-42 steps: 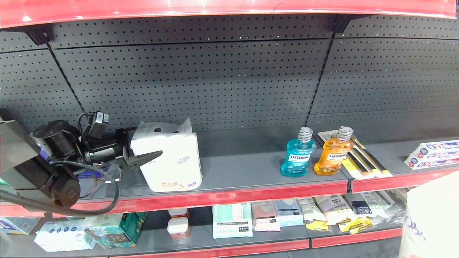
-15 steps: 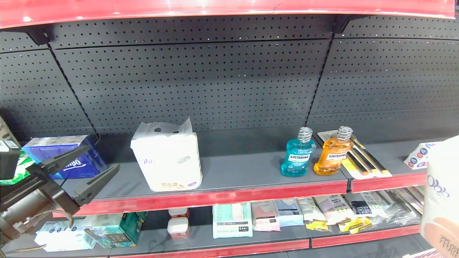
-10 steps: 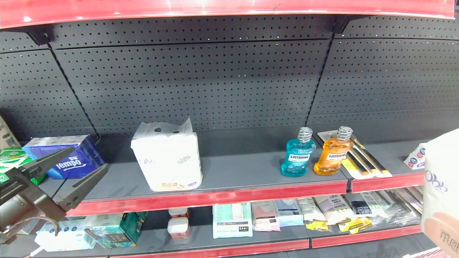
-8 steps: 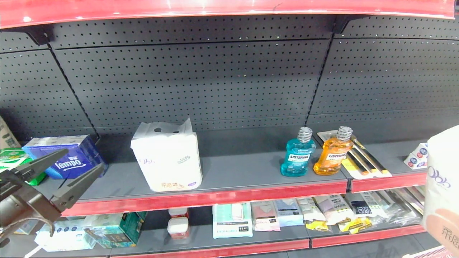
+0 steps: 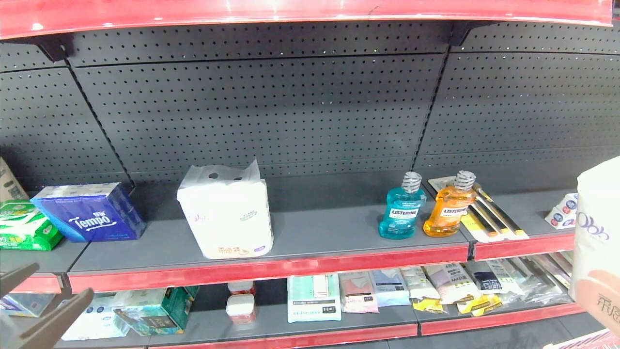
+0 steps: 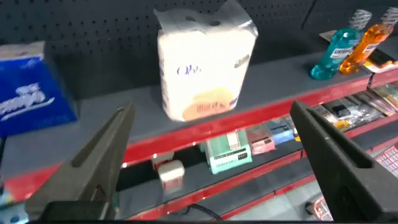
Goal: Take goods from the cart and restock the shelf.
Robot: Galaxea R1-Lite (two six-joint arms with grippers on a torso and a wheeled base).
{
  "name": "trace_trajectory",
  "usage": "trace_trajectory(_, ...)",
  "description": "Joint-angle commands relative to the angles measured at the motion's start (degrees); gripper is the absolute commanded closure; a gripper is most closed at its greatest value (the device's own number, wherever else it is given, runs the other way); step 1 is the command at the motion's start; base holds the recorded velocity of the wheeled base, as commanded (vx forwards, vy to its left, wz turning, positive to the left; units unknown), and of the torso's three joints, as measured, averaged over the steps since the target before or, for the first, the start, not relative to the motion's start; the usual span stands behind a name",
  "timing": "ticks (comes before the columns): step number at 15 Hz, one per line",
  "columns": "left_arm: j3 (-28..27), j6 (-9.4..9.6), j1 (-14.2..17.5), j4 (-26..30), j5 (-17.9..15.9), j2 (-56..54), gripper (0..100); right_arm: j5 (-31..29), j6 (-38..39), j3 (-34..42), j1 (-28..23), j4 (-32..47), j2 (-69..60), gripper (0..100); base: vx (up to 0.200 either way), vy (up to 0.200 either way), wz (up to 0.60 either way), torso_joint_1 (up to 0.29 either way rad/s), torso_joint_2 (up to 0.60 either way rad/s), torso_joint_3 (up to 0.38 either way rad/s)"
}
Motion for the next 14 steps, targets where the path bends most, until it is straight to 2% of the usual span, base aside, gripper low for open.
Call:
trace_trajectory(1,-0.97,-0.25,0.06,8.16,2.25,-14.01,0,0.01,-0.11,0.04,0.01,-0.03,0.16,100,0.0,0.0,0.0,0.0,0.0,0.0)
trace_trajectory(3,-1.41,0.01,0.06,18.18,4.19,-21.22,0,0.01,-0.11,0.13,0.01,-0.12,-0.19,100,0.0,0.0,0.0,0.0,0.0,0.0)
trace_trajectory(4,-1.41,0.01,0.33,19.68,4.8,-22.19,0,0.01,-0.11,0.13,0.01,-0.03,-0.54,100,0.0,0.0,0.0,0.0,0.0,0.0)
trace_trajectory(6,-1.23,-0.08,0.59,21.08,9.37,-23.68,0,0.01,-0.11,0.04,0.01,-0.03,-0.45,100,0.0,0.0,0.0,0.0,0.0,0.0)
trace_trajectory(9,-0.88,-0.08,0.59,22.23,9.9,-24.56,0,1.06,-0.19,0.65,0.01,0.05,-0.63,100,0.0,0.0,0.0,0.0,0.0,0.0)
trace_trajectory(14,0.79,0.01,0.42,29.43,9.64,-29.04,0,1.94,-0.81,0.21,0.88,-0.12,0.52,100,0.0,0.0,0.0,0.0,0.0,0.0)
